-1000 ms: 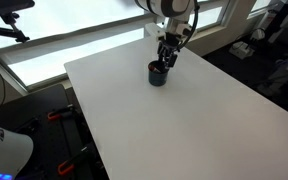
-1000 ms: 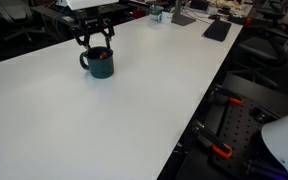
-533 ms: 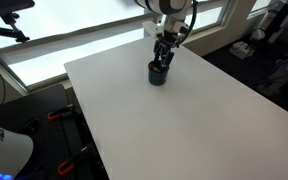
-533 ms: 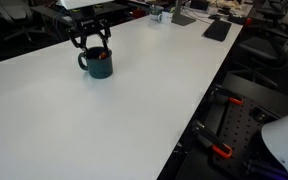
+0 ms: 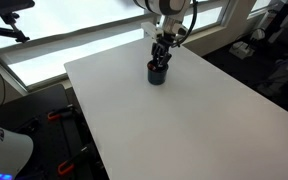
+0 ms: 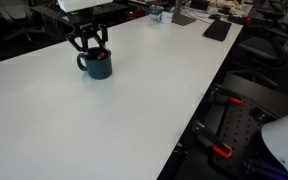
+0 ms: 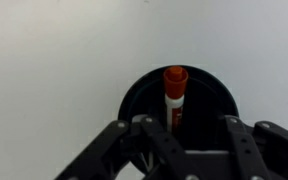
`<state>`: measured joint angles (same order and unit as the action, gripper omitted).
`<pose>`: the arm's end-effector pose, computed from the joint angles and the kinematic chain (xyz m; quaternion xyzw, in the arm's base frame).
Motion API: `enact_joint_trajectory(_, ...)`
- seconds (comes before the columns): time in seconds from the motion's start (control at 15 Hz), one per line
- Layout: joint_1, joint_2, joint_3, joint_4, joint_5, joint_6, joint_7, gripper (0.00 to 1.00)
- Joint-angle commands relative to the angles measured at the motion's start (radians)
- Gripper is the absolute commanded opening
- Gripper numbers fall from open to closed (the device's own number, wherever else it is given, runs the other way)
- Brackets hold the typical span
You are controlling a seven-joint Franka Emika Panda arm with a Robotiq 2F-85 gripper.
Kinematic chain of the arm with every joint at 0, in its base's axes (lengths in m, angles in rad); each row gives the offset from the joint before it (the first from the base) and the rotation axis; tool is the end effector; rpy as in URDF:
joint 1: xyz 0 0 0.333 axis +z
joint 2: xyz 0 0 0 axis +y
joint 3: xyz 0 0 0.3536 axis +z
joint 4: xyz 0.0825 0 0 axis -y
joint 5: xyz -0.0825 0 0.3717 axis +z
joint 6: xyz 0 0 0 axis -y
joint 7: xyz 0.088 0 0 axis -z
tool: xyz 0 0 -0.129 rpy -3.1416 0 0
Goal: Take the marker out of the cup
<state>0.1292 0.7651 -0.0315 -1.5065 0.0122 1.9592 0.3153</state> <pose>0.6821 0.0711 0.2047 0.9819 -0.1078 -0.1508 0.0380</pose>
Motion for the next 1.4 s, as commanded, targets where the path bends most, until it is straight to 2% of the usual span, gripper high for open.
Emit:
enact_joint_trajectory(0.0, -0.002, 0.026, 0.005, 0.051, -0.01, -0.057, -0.017, 0.49)
enact_joint_trajectory(0.13, -0.005, 0.038, 0.007, 0.067, -0.006, -0.078, -0.021, 0.54)
enact_joint_trajectory(0.2, -0.009, 0.048, 0.009, 0.08, -0.003, -0.099, -0.026, 0.6)
enact_joint_trajectory(0.27, -0.013, 0.061, 0.012, 0.096, 0.001, -0.122, -0.035, 0.58)
enact_joint_trajectory(0.4, -0.021, 0.093, 0.014, 0.137, 0.006, -0.173, -0.055, 0.33)
enact_joint_trajectory(0.47, -0.026, 0.11, 0.016, 0.159, 0.011, -0.2, -0.067, 0.32)
enact_joint_trajectory(0.73, -0.036, 0.163, 0.012, 0.227, 0.014, -0.268, -0.076, 0.01)
enact_joint_trajectory(0.87, -0.04, 0.181, 0.011, 0.259, 0.017, -0.297, -0.075, 0.05)
enact_joint_trajectory(1.33, -0.045, 0.152, 0.003, 0.271, 0.01, -0.314, -0.067, 0.05)
